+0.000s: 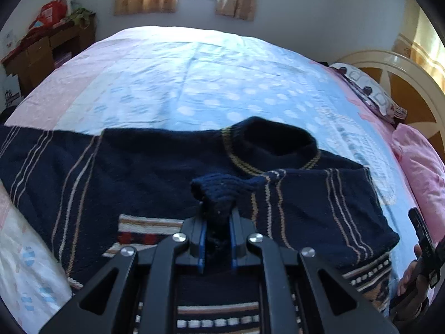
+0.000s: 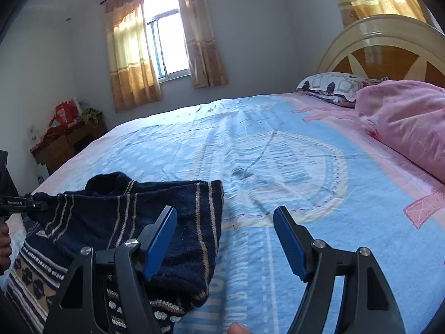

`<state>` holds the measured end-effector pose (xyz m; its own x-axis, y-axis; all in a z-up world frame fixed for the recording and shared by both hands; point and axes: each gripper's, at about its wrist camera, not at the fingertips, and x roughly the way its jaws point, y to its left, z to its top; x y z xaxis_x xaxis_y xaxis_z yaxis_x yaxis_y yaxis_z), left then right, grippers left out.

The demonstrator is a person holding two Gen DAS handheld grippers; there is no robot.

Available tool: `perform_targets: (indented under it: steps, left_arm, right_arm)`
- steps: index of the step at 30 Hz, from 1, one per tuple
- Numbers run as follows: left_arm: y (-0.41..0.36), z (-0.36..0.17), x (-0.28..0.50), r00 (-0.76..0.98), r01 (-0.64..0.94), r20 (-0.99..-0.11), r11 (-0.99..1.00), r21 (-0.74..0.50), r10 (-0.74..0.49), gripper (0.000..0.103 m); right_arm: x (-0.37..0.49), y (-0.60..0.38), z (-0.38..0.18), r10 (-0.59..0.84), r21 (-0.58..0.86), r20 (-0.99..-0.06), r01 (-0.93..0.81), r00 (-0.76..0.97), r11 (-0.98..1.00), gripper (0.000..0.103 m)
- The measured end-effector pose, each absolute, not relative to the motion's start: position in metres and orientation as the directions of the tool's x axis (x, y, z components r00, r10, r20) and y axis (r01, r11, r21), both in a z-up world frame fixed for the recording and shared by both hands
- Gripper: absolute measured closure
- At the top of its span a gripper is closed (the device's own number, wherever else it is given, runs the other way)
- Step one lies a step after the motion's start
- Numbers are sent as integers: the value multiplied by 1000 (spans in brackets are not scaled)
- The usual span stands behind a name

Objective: Fold small clothes
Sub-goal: 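Pull the cuff toward the hem with the left gripper and release it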

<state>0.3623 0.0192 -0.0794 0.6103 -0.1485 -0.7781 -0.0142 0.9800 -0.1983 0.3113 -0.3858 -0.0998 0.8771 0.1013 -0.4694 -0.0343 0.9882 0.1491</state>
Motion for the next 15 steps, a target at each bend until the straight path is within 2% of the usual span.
perform_targets:
  steps: [3, 10, 15]
  left_arm:
    - [32, -93, 368, 598, -51, -794, 983, -175, -111, 89]
    - [44, -109, 377, 571, -79, -812, 976, -204, -124, 89]
    - [55, -106, 380, 573, -103, -811, 971, -217, -120, 89]
  right_arm:
    - [314, -380, -103, 128, 143, -486, -67, 864, 988, 31]
    - [313, -354, -110, 246, 123, -518, -213, 819, 969, 30]
    - [318, -345, -120, 383, 213, -561, -319, 734, 924, 30]
